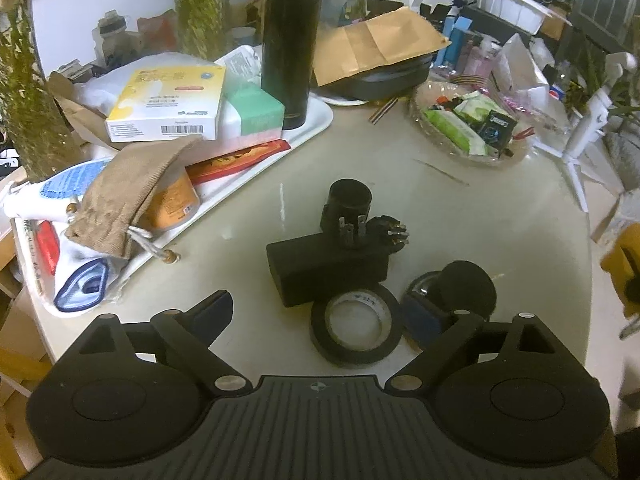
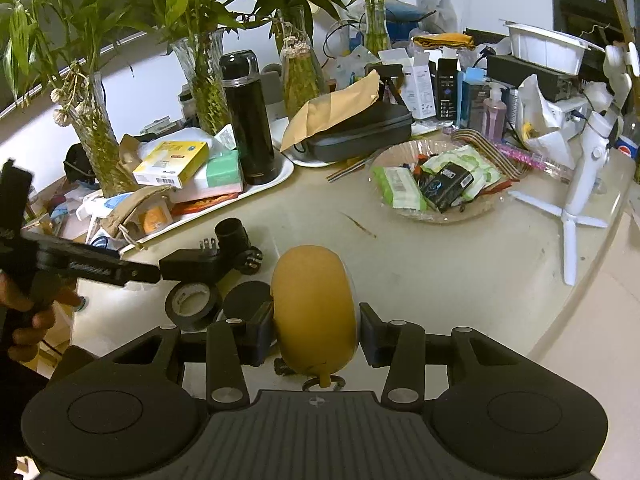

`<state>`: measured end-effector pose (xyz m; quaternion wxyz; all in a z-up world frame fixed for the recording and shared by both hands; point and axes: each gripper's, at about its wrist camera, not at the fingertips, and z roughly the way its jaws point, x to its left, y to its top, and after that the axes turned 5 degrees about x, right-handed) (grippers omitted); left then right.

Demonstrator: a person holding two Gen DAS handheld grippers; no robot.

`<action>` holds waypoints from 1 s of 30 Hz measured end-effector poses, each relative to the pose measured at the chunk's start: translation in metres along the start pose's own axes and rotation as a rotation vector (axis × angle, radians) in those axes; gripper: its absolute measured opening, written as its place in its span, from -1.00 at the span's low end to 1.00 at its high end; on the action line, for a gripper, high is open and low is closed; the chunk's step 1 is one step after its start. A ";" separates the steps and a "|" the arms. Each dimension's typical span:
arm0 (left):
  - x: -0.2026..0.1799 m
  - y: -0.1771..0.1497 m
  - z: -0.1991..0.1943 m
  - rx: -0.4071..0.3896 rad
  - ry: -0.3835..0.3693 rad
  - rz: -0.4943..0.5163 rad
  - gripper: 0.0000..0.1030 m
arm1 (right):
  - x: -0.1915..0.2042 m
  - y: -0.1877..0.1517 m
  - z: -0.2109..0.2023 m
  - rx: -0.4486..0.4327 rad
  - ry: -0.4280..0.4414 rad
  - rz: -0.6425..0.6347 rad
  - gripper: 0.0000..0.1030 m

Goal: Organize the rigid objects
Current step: 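Grasp the black power adapter with the left gripper while the right gripper holds the sponge, then lift the black adapter with the left gripper while the right gripper carries the sponge toward the box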

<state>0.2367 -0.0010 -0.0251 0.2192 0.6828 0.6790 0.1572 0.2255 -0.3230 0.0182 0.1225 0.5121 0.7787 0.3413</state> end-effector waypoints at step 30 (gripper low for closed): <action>-0.018 0.040 0.079 0.135 0.106 -0.137 0.76 | -0.017 -0.023 -0.003 0.006 -0.001 0.047 -0.09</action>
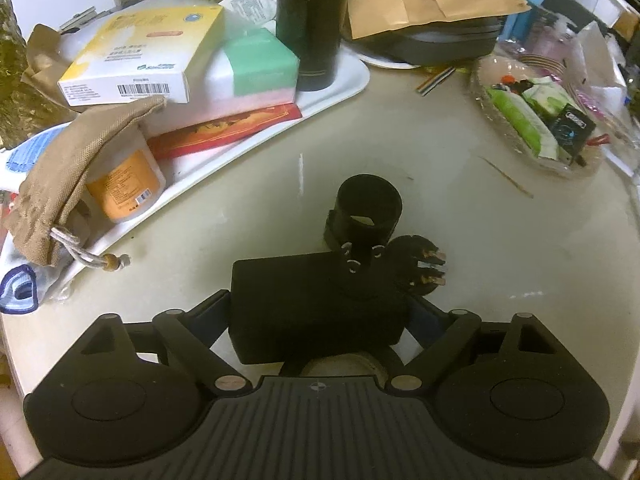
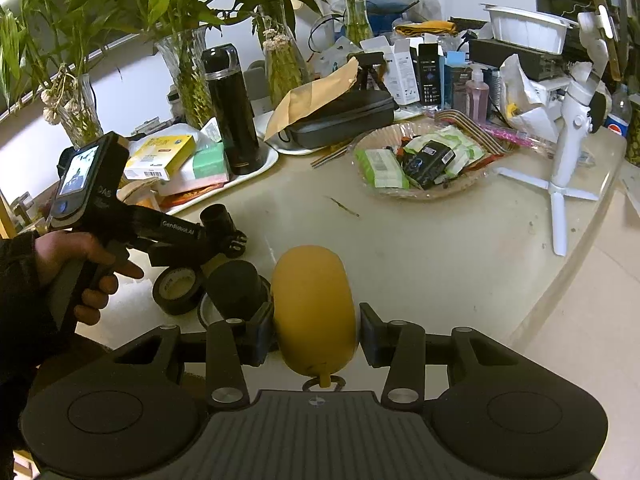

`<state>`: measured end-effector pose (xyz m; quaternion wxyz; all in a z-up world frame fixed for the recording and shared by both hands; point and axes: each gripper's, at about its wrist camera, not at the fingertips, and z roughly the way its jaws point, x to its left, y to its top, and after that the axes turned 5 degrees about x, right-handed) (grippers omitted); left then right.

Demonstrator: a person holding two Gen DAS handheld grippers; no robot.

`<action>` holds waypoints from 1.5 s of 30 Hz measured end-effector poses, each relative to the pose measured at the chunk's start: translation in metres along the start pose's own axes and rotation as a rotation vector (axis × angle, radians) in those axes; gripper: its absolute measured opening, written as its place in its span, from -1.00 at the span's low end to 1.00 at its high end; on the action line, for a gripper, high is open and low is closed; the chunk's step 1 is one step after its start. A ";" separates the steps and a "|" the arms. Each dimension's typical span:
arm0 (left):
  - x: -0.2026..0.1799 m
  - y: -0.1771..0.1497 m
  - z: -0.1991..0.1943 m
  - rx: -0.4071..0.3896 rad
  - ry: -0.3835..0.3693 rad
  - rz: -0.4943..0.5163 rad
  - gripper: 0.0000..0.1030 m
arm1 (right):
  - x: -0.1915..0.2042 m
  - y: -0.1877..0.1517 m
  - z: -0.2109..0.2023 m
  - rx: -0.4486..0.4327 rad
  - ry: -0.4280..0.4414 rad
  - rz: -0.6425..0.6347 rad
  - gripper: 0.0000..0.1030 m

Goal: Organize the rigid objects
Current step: 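Lift the black adapter with the left gripper while the right gripper carries the sponge toward the box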

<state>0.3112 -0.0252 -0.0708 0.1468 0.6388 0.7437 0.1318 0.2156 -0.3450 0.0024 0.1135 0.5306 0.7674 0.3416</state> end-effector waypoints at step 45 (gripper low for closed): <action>0.043 -0.088 -0.152 -0.227 -0.138 0.124 0.74 | 0.066 -0.007 -0.030 0.074 0.061 0.023 -0.09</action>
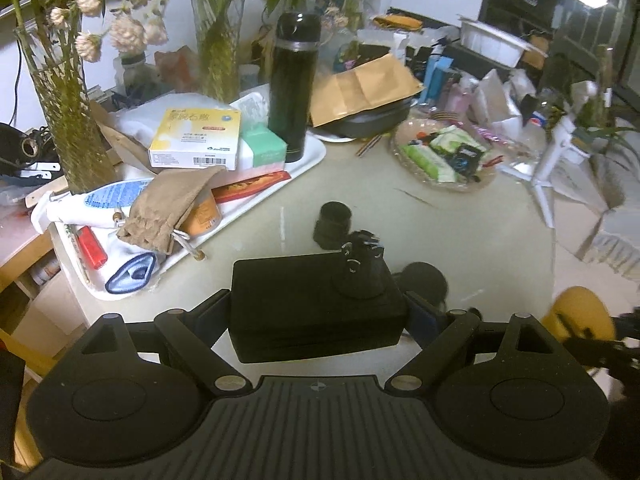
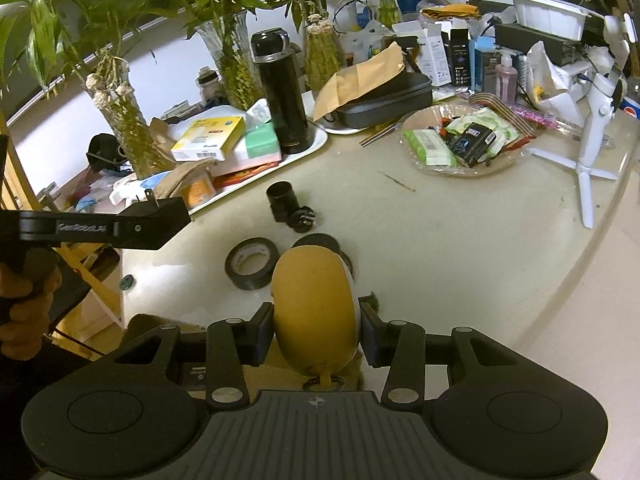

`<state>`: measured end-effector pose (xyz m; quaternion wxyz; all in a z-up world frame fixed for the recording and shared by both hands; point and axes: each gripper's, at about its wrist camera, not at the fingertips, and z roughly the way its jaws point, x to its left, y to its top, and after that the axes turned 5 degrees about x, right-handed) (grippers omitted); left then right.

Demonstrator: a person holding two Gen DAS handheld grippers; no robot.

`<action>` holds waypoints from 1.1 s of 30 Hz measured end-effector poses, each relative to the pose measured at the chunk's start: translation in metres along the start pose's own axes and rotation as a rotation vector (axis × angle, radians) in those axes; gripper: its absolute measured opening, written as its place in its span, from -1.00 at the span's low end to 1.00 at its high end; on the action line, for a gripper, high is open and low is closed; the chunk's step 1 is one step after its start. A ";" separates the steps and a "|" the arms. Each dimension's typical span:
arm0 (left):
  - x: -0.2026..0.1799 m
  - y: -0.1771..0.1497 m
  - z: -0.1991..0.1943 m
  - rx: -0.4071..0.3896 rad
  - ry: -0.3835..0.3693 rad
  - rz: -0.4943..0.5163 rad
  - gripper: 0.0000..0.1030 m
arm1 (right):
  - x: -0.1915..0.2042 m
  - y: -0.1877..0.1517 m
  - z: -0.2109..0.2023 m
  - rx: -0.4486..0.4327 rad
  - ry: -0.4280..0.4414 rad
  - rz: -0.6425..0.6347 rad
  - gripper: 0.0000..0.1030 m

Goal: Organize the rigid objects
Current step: 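Lift the black adapter with the left gripper while the right gripper carries the sponge toward the box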

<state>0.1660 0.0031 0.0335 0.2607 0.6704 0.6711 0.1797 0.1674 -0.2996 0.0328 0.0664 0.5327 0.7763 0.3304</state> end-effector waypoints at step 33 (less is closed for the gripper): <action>-0.021 -0.075 -0.021 0.040 -0.196 0.018 0.77 | 0.021 -0.034 -0.018 0.016 0.046 0.002 -0.09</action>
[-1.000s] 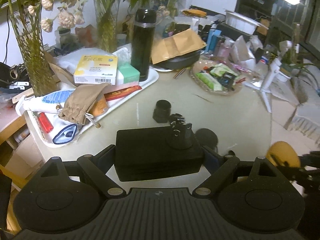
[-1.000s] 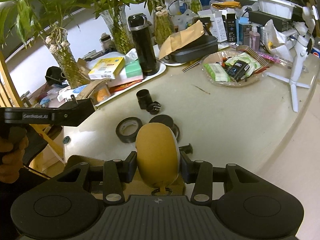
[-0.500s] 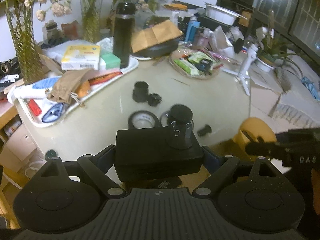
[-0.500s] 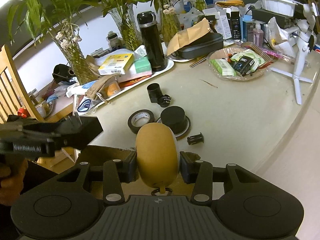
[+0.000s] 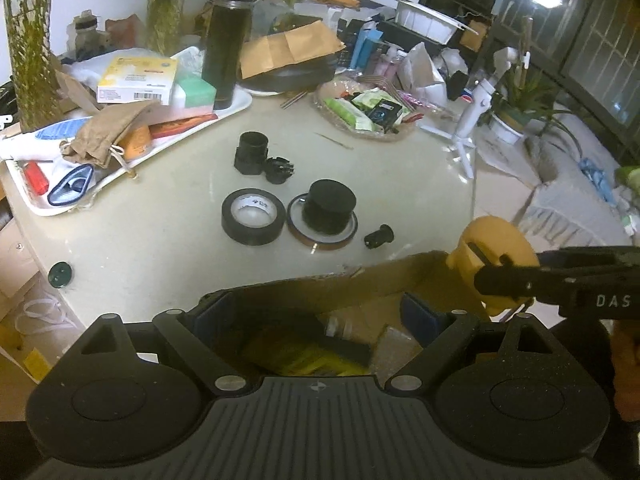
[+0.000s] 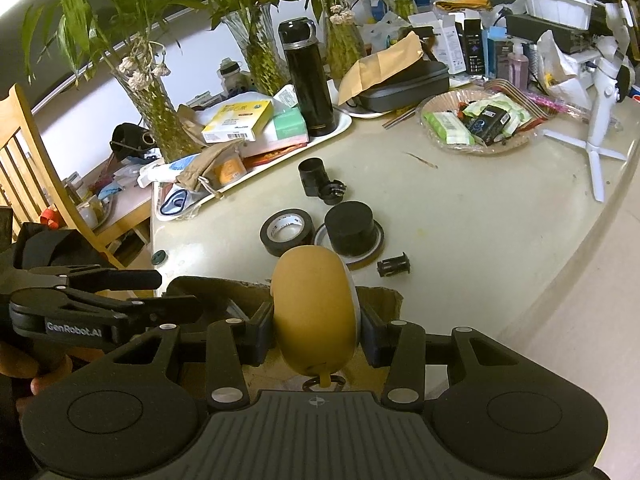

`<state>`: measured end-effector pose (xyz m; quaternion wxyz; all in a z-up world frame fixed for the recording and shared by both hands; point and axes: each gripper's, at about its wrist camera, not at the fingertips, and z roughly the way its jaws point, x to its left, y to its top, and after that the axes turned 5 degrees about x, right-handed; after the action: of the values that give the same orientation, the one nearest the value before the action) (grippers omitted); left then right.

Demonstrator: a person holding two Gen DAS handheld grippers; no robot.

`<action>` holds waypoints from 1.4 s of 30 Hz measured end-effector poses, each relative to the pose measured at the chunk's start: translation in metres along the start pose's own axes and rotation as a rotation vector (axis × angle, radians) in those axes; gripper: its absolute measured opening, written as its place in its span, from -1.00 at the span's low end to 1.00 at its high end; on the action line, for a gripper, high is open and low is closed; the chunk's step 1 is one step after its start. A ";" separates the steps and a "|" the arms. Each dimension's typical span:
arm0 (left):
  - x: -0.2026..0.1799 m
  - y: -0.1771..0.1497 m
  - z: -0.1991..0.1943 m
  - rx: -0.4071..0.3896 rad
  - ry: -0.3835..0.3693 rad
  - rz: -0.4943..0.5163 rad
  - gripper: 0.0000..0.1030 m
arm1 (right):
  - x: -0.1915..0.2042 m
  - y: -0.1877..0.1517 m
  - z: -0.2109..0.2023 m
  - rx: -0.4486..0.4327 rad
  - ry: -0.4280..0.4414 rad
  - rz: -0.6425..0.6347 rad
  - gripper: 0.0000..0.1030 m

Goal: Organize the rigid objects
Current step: 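Lift the black adapter with the left gripper while the right gripper carries the sponge toward the box, then lower the adapter and sponge into the box and open both grippers, then move the right gripper from the box toward the small black plug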

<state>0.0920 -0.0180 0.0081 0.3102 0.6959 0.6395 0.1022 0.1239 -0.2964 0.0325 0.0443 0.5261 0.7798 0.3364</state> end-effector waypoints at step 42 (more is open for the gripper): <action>0.020 -0.033 -0.022 0.014 0.172 0.048 0.78 | 0.004 -0.015 0.022 0.042 -0.060 -0.067 0.92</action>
<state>0.0562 0.0072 0.0018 0.2470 0.7019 0.6475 0.1645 0.1192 -0.2860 0.0081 0.0675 0.5105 0.8022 0.3023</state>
